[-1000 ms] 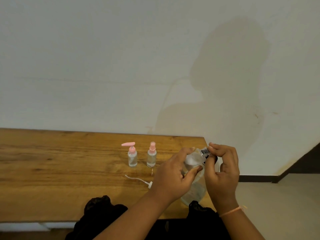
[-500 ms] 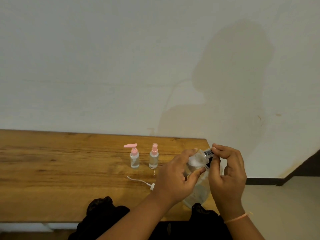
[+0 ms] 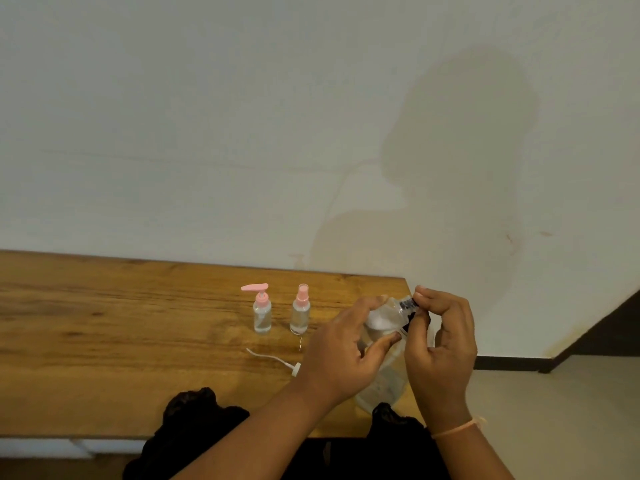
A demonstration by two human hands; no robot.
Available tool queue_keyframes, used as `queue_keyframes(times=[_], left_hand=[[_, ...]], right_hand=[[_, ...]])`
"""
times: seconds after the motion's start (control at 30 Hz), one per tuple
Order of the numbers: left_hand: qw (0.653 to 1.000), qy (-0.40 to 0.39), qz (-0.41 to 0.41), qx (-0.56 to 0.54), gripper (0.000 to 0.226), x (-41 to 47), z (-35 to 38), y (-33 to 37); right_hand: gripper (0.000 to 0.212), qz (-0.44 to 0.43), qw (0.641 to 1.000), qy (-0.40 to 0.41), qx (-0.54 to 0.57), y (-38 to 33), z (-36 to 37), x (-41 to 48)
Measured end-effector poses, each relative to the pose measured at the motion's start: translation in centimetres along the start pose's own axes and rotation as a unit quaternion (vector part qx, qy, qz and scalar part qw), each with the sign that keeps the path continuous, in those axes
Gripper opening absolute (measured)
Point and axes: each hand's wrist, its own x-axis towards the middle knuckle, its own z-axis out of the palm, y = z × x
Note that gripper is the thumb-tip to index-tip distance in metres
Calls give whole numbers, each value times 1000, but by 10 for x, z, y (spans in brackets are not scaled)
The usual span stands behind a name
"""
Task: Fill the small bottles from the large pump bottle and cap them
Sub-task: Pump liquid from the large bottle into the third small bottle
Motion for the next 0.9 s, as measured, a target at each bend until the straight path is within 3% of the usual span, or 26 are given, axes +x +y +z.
queue_keyframes(times=[0.47,0.63,0.9], left_hand=[[1000,-14,-18,10,42,-2,0,-1],[1000,9,1,9,42,-2,0,2],[999,-15,4,31,41,0,-3,1]], right_hand=[[17,3,1000,-8,-15,4,-1,-4],[30,-3,1000,2,-14,-1,0,-2],[16,-3,1000,-10,-13,6,0,-1]])
